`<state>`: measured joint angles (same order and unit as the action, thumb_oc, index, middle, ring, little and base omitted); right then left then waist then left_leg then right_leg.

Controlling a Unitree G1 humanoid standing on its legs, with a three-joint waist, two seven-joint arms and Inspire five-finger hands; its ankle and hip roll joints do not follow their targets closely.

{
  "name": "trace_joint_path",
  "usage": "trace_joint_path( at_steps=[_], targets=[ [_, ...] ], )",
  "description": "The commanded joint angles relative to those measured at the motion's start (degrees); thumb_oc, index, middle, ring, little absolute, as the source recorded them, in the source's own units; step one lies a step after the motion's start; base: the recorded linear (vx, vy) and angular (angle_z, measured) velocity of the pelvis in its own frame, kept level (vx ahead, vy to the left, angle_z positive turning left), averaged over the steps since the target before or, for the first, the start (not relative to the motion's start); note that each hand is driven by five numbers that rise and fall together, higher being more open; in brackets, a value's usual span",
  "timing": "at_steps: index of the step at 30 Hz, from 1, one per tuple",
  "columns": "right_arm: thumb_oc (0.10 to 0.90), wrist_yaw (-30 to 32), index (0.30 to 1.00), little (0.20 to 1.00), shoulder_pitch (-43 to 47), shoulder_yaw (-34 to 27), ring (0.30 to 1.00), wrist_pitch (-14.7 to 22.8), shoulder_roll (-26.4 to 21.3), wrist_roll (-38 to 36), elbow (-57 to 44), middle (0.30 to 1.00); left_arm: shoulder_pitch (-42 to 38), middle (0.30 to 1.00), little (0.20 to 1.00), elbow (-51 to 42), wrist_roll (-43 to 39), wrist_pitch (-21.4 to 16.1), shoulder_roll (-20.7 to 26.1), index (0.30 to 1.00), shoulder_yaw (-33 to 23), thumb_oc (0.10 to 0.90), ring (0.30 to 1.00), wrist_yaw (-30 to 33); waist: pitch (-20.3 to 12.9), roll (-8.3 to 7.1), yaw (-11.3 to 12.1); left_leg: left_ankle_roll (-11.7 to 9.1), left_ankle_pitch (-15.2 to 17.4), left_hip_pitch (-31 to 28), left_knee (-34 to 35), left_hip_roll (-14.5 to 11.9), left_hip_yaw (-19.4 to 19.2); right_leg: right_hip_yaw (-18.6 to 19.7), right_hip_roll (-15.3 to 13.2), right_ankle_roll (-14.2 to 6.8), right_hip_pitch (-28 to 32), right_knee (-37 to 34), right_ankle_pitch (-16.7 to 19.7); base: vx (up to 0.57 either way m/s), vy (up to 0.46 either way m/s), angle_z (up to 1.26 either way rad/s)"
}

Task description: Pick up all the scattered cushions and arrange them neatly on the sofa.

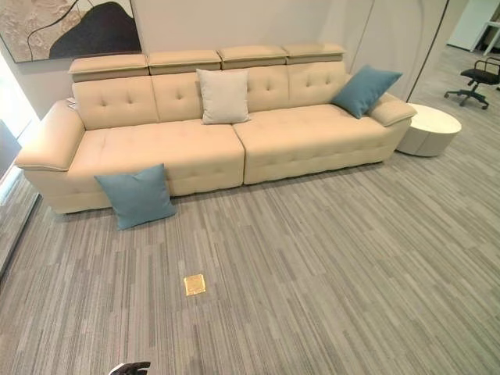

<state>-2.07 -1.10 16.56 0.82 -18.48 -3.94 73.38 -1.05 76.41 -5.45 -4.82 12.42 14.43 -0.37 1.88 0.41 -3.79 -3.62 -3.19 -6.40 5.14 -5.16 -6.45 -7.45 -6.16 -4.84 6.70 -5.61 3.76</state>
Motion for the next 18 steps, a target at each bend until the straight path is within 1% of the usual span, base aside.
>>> trace_joint_path(
  at_steps=[1,9,12,18],
  targets=[
    [0.800,0.07,0.900,0.900,4.41,2.81,0.900,1.95,2.63,1.34,1.23,0.900,-2.72,0.900,0.900,4.23,2.24,-0.81,0.46,0.900,-0.10,0.800,0.900,0.57,1.43,-1.68,0.99,-0.36,5.41,-0.79,-0.14,0.09,1.56,-0.57,-1.45,-2.54,-1.34,0.61,-2.81,0.00,0.000,0.00],
    [0.800,-0.49,0.900,0.900,4.70,3.51,0.900,1.75,2.33,2.49,1.33,0.900,-3.26,0.900,0.900,3.98,3.41,-0.69,0.69,0.900,1.02,0.800,0.900,-0.80,1.63,-1.40,0.22,-0.55,5.30,-0.82,-0.14,-0.27,0.66,0.06,-1.23,-2.50,-1.68,0.61,-2.88,0.00,-0.003,-0.05],
    [0.800,-0.86,0.900,0.900,5.52,2.88,0.900,1.38,2.00,1.27,1.98,0.900,-4.22,0.900,0.900,3.77,4.10,-0.42,1.39,0.900,1.62,0.800,0.900,-0.95,1.69,-1.37,0.02,-0.70,4.98,-0.23,-0.14,-0.42,0.27,0.55,-1.23,-2.47,-2.60,0.61,-2.44,0.00,-0.011,-0.05],
    [0.800,-1.45,0.900,0.900,5.17,2.22,0.900,1.45,2.18,-0.56,2.09,0.900,-4.01,0.900,0.900,4.48,3.73,-0.09,1.05,0.900,1.58,0.800,0.900,-1.87,1.36,-1.39,-0.41,-0.76,4.93,-0.02,-0.14,-0.53,-0.60,1.56,-0.93,-2.41,-3.35,0.61,-2.40,0.00,-0.005,-0.11]
  ],
)
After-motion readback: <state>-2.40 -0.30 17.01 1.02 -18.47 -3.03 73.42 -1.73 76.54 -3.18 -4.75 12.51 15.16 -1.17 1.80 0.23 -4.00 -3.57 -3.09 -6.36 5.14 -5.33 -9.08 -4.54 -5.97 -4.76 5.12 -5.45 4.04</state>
